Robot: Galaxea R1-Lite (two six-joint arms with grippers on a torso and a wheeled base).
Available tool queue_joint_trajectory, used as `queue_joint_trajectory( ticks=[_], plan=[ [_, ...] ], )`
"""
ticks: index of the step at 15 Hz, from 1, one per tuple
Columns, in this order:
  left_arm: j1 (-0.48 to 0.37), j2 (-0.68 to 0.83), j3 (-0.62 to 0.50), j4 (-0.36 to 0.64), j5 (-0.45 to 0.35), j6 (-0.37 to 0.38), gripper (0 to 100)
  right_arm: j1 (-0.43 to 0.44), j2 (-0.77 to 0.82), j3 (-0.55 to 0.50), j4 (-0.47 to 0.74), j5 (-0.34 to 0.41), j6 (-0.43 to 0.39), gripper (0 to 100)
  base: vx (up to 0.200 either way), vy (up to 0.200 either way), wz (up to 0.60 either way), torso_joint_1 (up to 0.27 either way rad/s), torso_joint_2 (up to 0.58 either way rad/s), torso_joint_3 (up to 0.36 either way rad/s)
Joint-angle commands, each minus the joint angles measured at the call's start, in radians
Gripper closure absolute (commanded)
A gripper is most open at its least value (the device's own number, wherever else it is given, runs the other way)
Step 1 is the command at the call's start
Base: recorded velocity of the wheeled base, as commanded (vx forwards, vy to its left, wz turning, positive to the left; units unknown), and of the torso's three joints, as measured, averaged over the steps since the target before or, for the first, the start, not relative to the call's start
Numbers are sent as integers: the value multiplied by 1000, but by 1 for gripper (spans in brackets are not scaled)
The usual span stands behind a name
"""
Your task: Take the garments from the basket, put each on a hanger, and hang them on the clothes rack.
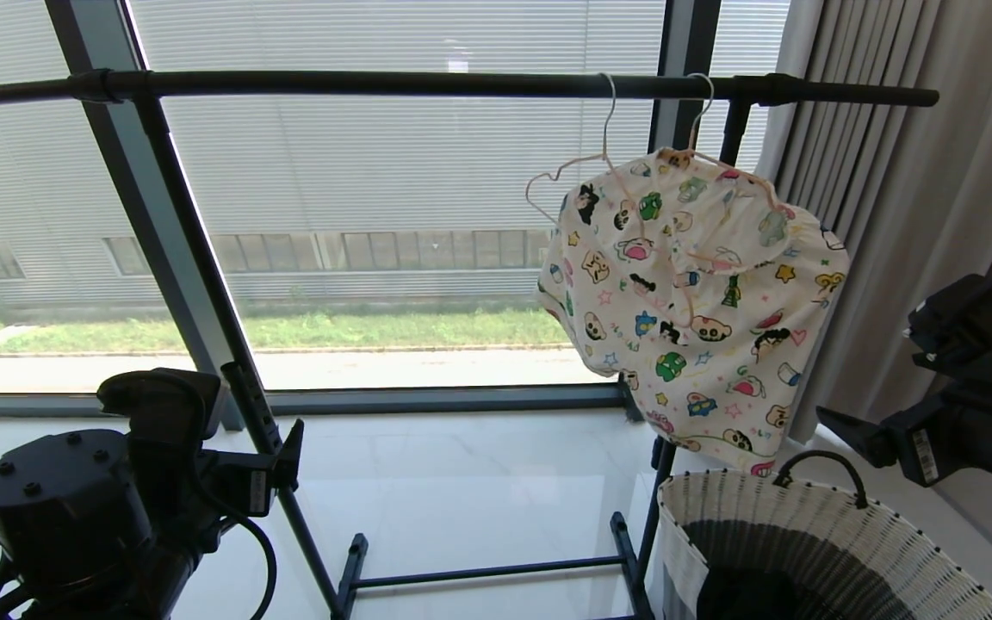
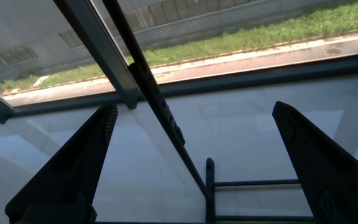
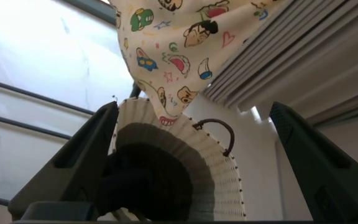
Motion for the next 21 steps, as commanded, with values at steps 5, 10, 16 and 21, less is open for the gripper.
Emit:
queue_joint_trajectory(
  ticks=[5, 10, 16, 21],
  plan=[
    [3, 0, 0, -1, 2, 0, 0, 2, 1, -1, -1, 0, -20, 0, 0, 0, 0, -176, 464, 292],
    [3, 1, 0, -1, 2, 0, 0, -6, -10, 42, 1, 0, -58, 0, 0, 0, 0, -149, 455, 310],
    [0, 3, -6, 1, 1, -14, 0, -152, -25, 180, 7, 85, -293, 0, 67, 0, 0, -32, 153, 112],
    [-2, 3, 0, -1, 2, -20, 0, 28, -16, 271, 76, 131, -297, 0, 160, 0, 0, 1, 5, 9]
  ],
)
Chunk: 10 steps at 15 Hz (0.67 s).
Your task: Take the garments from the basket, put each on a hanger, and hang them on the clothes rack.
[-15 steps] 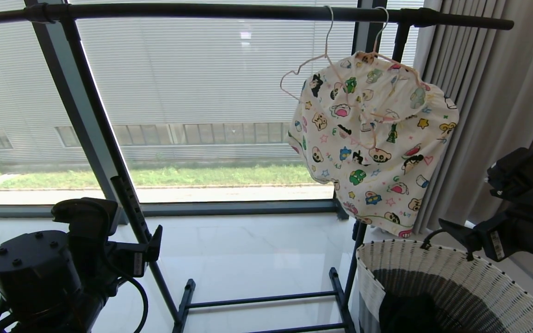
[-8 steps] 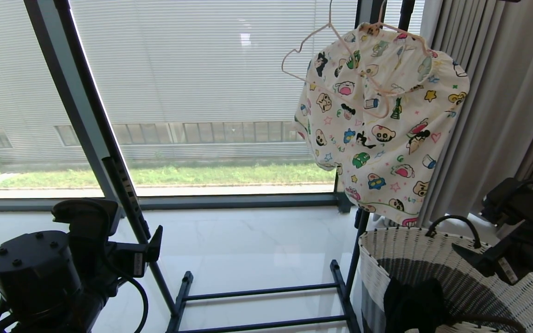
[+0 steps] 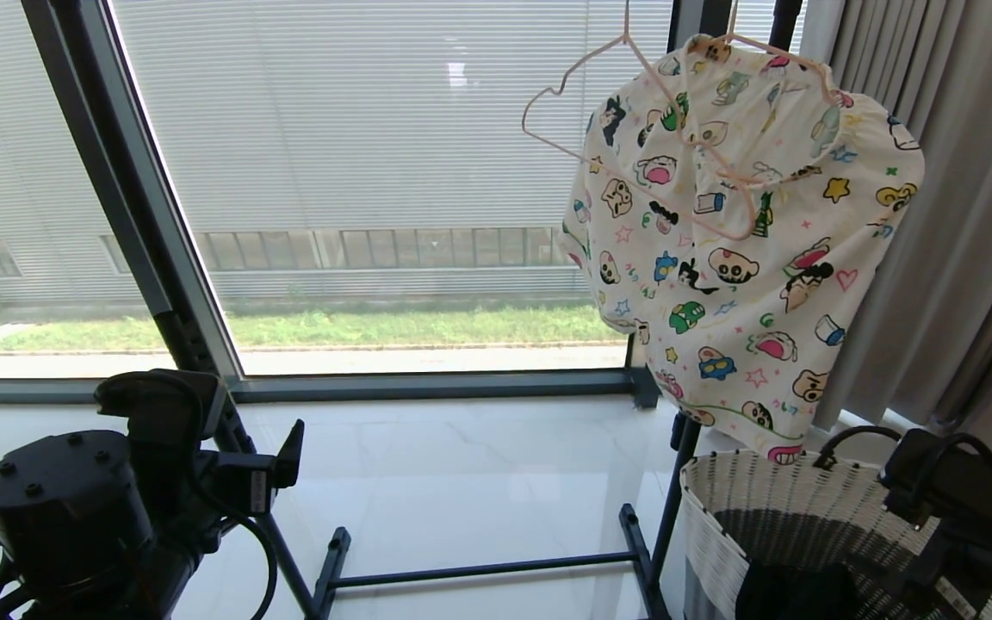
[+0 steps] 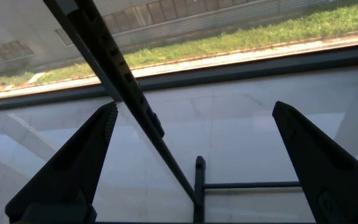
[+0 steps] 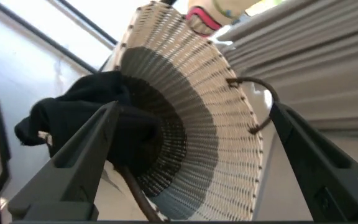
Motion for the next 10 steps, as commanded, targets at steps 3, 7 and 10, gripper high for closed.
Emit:
queue_joint_trajectory(
  ticks=[3, 7, 10],
  plan=[
    [0, -4, 1, -1, 32, 1, 0, 154, 33, 33, 161, 3, 46, 0, 0, 0, 0, 0, 0, 0],
    [-2, 2, -1, -1, 41, 1, 0, 170, 145, 60, 158, 2, 62, 0, 0, 0, 0, 0, 0, 0],
    [0, 2, 2, -1, 41, -1, 0, 170, 220, 80, 121, -4, 73, 0, 0, 0, 0, 0, 0, 0]
  ],
)
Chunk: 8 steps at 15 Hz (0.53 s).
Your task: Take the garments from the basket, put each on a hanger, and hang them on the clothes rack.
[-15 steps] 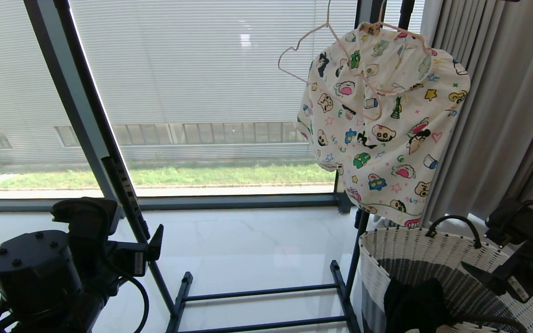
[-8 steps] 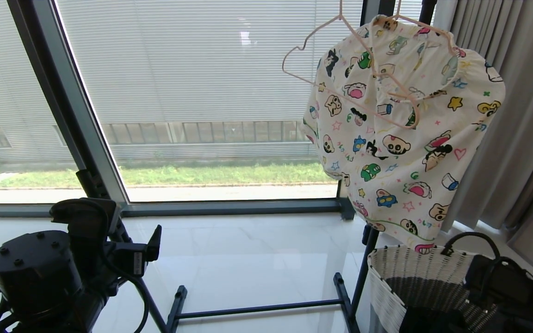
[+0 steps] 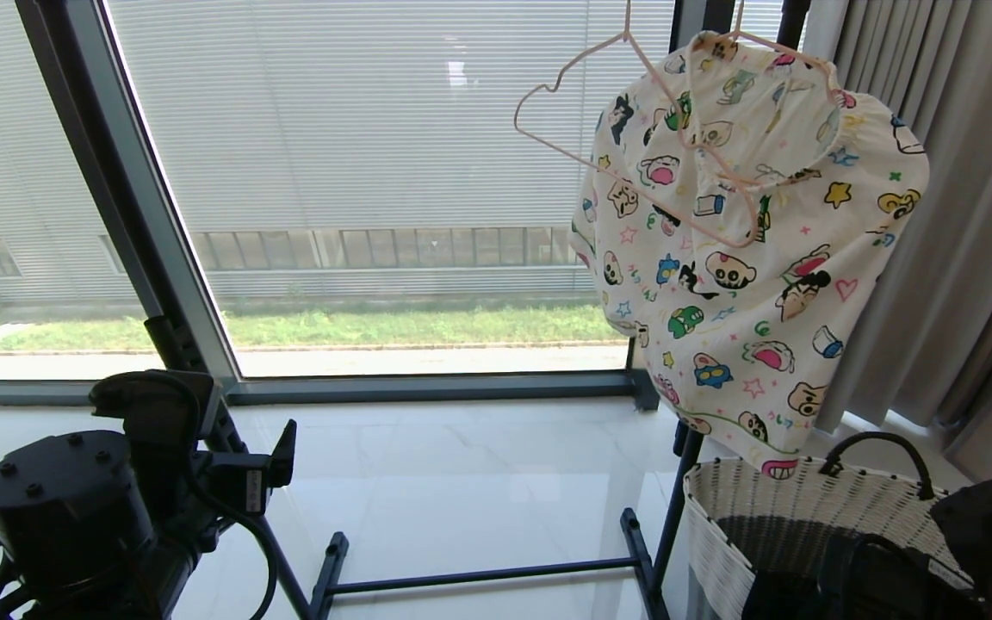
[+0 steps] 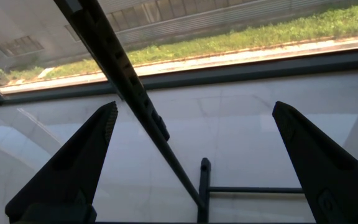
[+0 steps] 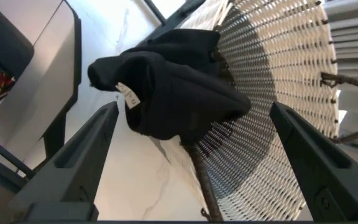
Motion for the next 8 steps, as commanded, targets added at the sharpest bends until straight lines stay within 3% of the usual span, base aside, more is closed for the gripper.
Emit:
queue_joint_trajectory(
  ticks=[1, 8],
  plan=[
    [0, 2, 1, 0, 0, 0, 0, -2, 92, 17, -11, -5, 1, 0, 0, 0, 0, 0, 0, 0],
    [0, -1, -7, 0, 2, 3, 0, -65, 255, 26, -253, -153, 3, 0, 0, 0, 0, 0, 0, 0]
  ],
)
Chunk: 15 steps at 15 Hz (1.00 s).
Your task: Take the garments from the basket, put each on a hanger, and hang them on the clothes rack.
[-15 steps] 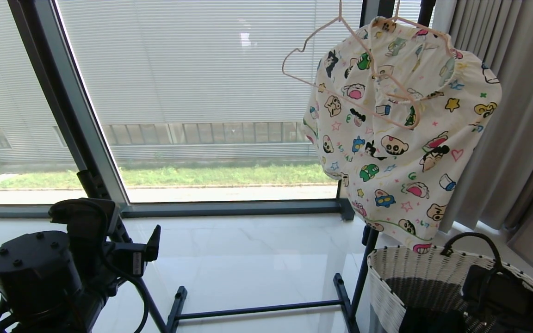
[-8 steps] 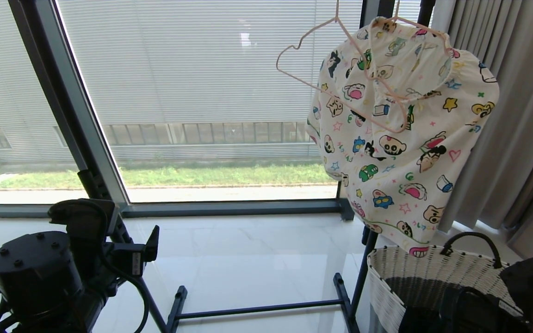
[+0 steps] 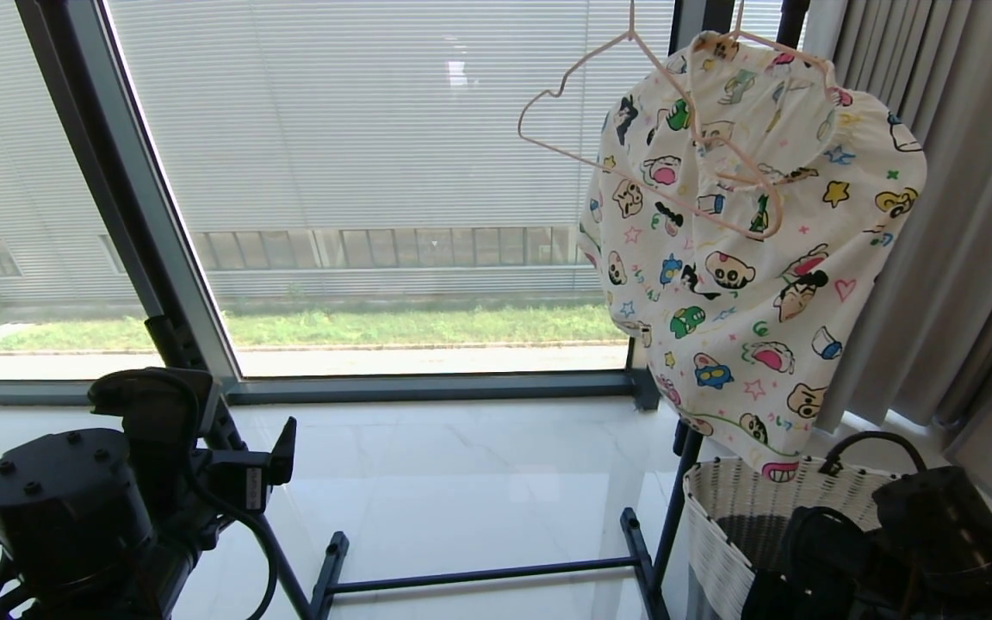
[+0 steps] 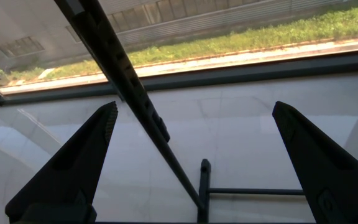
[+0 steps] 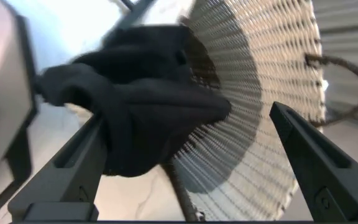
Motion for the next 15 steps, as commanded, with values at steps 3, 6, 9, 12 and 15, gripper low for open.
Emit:
queue_joint_trajectory(
  ticks=[3, 6, 9, 12, 15],
  plan=[
    [0, -1, 0, -1, 1, 1, 0, -11, 46, 3, -16, -8, -1, 0, 0, 0, 0, 0, 0, 0],
    [-2, -1, 0, -1, 1, 1, 0, -8, 28, 2, -17, -8, -1, 100, 0, 0, 0, 0, 0, 0],
    [-2, 2, 4, -1, 1, 2, 0, -7, -58, -11, -11, -8, -4, 100, 0, 0, 0, 0, 0, 0],
    [-3, 2, 27, -1, 3, 4, 0, -10, -149, -144, 81, -8, -1, 100, 0, 0, 0, 0, 0, 0],
    [-26, 2, 20, -1, 3, 4, 0, 0, -213, -324, 297, -6, 52, 100, -200, 0, 0, 1, 2, 1]
  ],
)
